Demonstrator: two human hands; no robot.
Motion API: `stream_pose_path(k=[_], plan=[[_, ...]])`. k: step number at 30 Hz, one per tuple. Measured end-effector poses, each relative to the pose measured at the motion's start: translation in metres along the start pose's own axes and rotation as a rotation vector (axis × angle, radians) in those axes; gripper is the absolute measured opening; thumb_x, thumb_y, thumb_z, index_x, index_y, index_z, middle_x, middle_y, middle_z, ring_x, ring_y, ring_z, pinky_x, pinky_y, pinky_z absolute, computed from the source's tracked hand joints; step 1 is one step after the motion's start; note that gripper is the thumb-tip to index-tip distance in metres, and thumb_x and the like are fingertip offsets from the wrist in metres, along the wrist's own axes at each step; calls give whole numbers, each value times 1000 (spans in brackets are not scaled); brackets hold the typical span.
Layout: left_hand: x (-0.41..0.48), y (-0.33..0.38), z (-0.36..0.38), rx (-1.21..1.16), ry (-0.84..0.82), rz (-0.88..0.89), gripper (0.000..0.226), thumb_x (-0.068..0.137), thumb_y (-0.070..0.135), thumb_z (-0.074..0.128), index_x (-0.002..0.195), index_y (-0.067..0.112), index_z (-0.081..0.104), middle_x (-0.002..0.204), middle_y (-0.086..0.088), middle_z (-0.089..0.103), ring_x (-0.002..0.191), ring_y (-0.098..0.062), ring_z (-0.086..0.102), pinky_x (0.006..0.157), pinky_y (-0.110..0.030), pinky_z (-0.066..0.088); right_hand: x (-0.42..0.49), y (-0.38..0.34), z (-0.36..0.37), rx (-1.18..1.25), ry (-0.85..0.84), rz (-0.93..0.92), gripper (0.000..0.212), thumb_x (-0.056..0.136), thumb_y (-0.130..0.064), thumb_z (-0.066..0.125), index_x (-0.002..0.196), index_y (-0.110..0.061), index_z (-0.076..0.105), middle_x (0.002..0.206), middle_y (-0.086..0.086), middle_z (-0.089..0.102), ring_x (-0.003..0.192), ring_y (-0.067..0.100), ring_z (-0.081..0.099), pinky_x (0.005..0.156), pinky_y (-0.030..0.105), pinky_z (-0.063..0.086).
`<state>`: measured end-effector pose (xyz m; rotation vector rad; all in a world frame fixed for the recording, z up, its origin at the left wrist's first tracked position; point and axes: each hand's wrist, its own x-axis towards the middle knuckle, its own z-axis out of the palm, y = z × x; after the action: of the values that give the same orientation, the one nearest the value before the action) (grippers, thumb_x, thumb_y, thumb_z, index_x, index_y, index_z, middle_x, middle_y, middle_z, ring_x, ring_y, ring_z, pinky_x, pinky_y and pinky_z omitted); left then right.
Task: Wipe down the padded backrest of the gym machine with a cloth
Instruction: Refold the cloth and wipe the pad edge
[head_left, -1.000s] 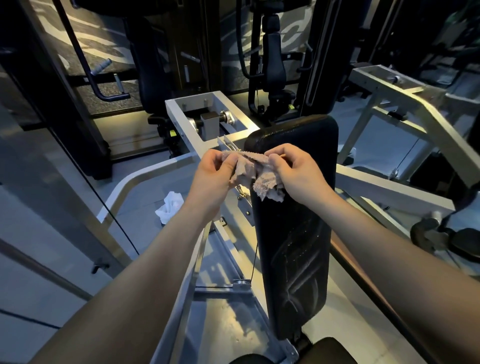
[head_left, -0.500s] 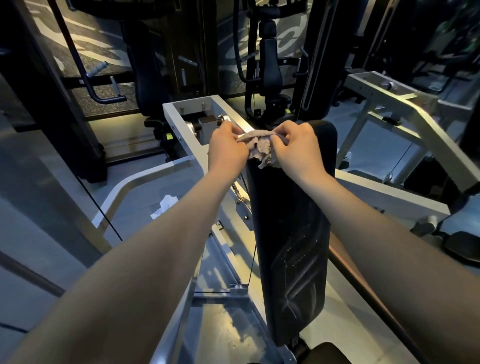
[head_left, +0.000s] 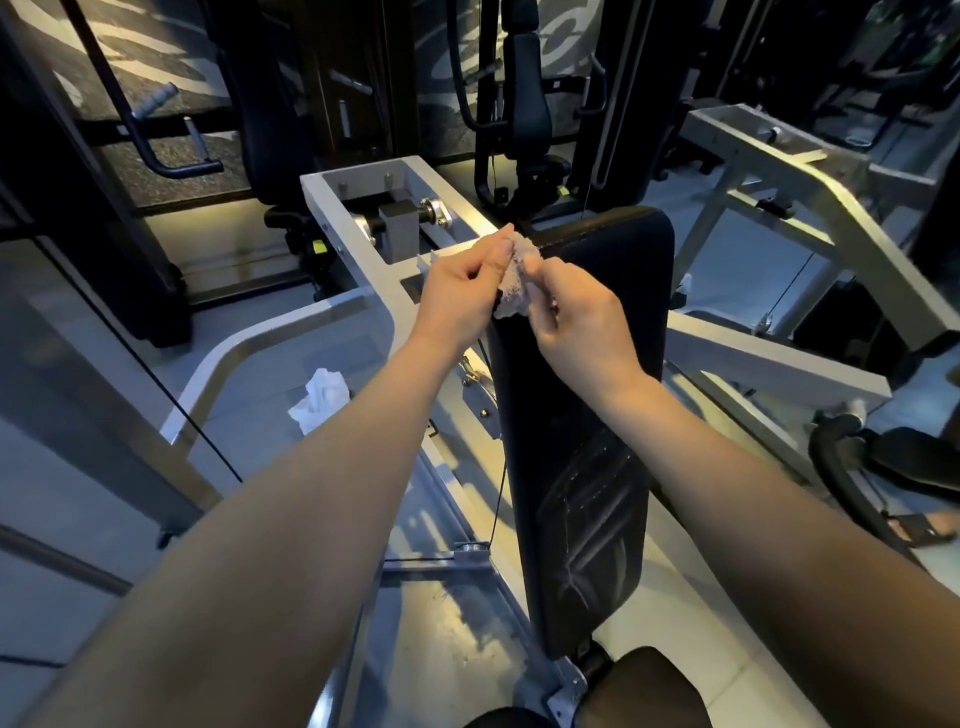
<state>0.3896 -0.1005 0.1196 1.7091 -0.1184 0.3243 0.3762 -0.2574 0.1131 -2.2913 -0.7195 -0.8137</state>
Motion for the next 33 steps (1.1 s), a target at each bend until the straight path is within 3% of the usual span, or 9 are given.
stream_pose_path(k=[5,9,13,16,19,23,27,30,33], plan=[[-12,-18,3,-158,98,-47,35,103,21,63,137,12,65,117,14,73,119,2,63,103,-23,50,-8,-1,3,-40,-25,-96,23,105,-19,52,117,-4,65,87,10,62,76,25,59,66,44,53],[-30,-34,6,-159,163,-63,37,102,28,64,138,22,64,133,1,70,127,-7,61,112,-36,49,-16,3,2,-112,-119,-160,30,105,-22,49,125,-5,63,87,10,59,73,25,55,60,44,51],[-60,-52,14,-118,218,-124,36,103,14,60,138,20,63,138,5,65,122,6,59,99,-10,47,-39,11,9,-171,-191,-232,34,102,-19,49,131,-5,62,87,13,58,70,28,54,54,46,50],[-74,-65,21,-143,211,-190,37,102,9,60,138,17,63,140,2,64,126,1,58,107,-13,44,-61,20,18,-221,-239,-234,38,103,-18,48,136,-5,60,89,14,58,73,29,54,55,48,50],[-78,-70,22,-107,226,-210,36,101,7,60,136,15,65,140,1,63,106,22,57,92,0,44,-73,23,24,-239,-243,-206,38,104,-18,47,137,-4,60,91,15,59,75,29,54,58,48,50],[-92,-68,27,-63,232,-278,32,103,12,58,133,15,68,115,-6,76,97,-4,70,79,-4,48,-86,20,23,-278,-272,-209,39,101,-16,47,135,-2,61,89,15,59,74,30,55,55,46,51],[-100,-69,19,141,116,-303,25,104,18,56,107,10,79,74,2,64,67,-7,51,48,-6,34,-99,10,21,-328,-342,-179,39,100,-19,45,132,-3,61,87,13,58,71,28,55,52,44,51],[-109,-73,11,359,-32,-350,26,102,13,55,81,9,71,67,2,55,63,-14,49,45,-18,33,-113,0,18,-383,-436,-185,36,96,-20,48,125,-5,63,85,12,57,68,27,55,48,38,47],[-124,-78,6,354,-136,-394,21,97,9,58,87,5,77,71,-6,63,72,-20,57,53,-20,41,-125,-5,15,-420,-554,-165,37,96,-29,42,121,-10,63,88,11,54,69,30,56,48,39,46]])
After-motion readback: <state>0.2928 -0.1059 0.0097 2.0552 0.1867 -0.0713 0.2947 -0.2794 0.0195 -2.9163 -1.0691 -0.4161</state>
